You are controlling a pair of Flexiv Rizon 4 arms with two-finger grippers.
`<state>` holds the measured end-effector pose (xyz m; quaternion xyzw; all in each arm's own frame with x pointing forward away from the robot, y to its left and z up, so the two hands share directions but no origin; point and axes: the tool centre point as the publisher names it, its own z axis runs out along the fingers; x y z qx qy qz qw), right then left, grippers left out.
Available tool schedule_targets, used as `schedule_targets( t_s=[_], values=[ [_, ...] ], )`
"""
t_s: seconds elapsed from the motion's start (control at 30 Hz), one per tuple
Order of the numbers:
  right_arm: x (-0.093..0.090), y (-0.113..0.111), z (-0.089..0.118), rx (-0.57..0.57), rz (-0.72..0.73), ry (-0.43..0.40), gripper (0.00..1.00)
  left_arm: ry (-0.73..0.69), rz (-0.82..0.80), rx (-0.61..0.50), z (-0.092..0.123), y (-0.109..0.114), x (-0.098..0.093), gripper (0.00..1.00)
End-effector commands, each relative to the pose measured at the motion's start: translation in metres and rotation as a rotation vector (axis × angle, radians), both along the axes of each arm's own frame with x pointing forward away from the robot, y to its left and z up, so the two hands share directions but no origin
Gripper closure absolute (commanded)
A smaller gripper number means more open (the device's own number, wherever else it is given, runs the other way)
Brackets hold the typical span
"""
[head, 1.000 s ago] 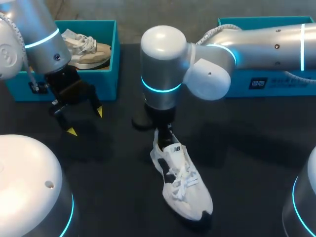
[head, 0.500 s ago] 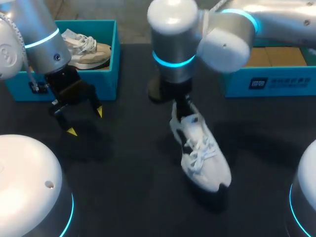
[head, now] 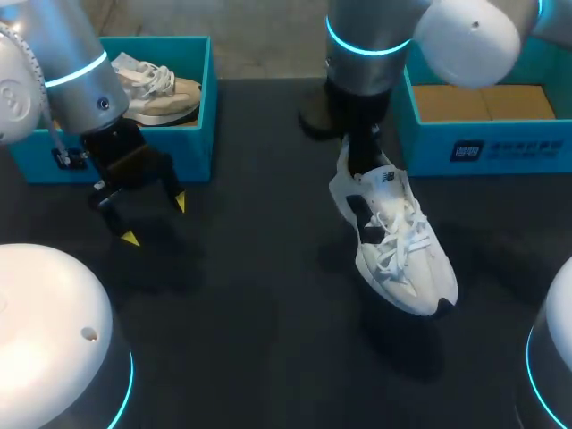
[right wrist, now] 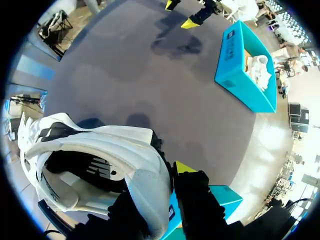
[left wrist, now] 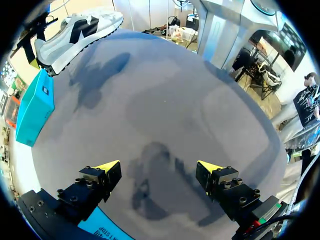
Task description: Take the shoe out of the shoebox, open the shoe tongue, remove and reinsert the insole, then place the shoe into the shoebox
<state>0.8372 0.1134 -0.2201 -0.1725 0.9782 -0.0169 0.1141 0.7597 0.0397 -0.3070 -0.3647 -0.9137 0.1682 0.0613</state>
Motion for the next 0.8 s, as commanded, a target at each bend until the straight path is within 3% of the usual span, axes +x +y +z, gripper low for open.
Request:
schedule_targets(
  t_s=[0.03, 0.27, 0.4, 0.53, 0.8],
  values=[
    [-0.001, -0.003, 0.001, 0.005, 0.002, -0.001, 1.0, -0.002, 0.0, 0.002, 0.0, 0.0, -0.001, 0.0],
    [-0.001, -0.003, 0.001, 0.005, 0.002, -0.001, 1.0, -0.002, 0.0, 0.002, 0.0, 0.0, -0.001, 0.0],
    [0.029, -0.009, 0.011, 0.017, 0.014, -0.05, 1.0, -0.002, 0.0, 0.002, 0.0, 0.0, -0.001, 0.0],
    [0.065, -0.029, 0.027, -0.002, 0.059, -0.083, 1.0, -0.002, 0.0, 0.002, 0.0, 0.0, -0.001, 0.0],
    [0.126, -0.077, 0.051, -0.082, 0.127, -0.051, 1.0, -0.002, 0.0, 0.002, 0.0, 0.0, -0.001, 0.0]
  ],
)
